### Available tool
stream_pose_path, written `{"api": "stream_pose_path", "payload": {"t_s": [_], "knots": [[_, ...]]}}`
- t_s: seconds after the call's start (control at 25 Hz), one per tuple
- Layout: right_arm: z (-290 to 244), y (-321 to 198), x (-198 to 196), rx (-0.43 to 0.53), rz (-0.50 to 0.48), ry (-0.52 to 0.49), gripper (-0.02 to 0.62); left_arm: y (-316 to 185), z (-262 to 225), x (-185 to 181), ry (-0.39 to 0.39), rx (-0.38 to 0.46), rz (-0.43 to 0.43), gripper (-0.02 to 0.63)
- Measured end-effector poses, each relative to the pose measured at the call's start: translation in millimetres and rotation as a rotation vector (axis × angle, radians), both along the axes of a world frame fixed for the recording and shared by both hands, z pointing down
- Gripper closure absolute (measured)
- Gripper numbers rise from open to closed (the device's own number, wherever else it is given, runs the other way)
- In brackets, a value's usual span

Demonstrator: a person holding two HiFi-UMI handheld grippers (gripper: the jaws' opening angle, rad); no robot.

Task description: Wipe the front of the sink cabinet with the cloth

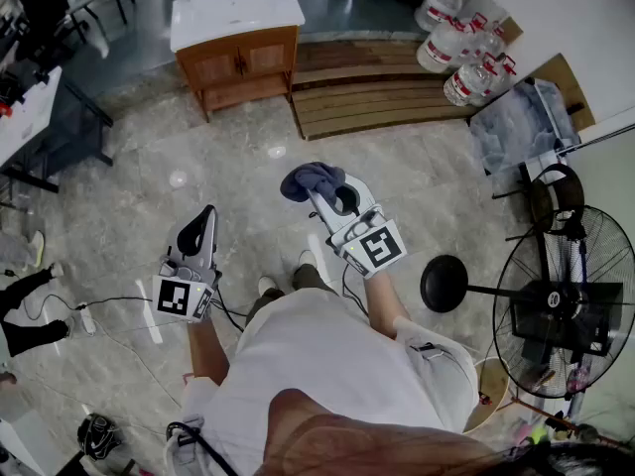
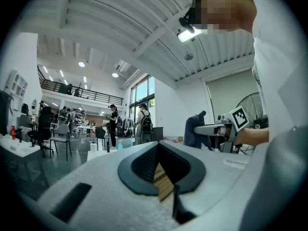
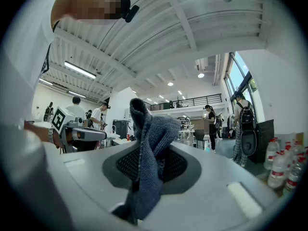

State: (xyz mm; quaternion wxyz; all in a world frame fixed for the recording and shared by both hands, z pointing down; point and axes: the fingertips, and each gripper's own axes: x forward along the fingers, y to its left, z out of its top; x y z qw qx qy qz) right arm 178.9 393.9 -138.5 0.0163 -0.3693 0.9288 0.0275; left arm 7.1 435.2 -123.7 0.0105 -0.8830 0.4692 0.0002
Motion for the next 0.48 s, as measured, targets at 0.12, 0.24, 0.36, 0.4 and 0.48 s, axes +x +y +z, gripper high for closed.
{"api": "stream_pose_path", "payload": {"t_s": [0.12, 0.24, 0.36, 0.4, 0.48], "knots": [[2, -3, 3, -0.011, 0.007, -0.005, 0.500, 1, 0, 3, -0.003, -0.003, 0.015, 0.603], [3, -4, 0, -0.006, 0.004, -0.004, 0.500, 2, 0, 8, 0.007, -0.003, 0.046, 0.603], [2, -4, -7, 0.014, -0.003, 0.014, 0.500, 3, -1, 7, 0.019, -0.005, 0.057, 0.603], [2, -3, -10, 0.019, -0.004, 0.023, 0.500, 3, 0, 6, 0.021, -0.007, 0.056, 0.603], [3, -2, -12, 0.021, -0.012, 0.029, 0.499, 3, 0, 4, 0.024, -0.010, 0.051, 0.603]]}}
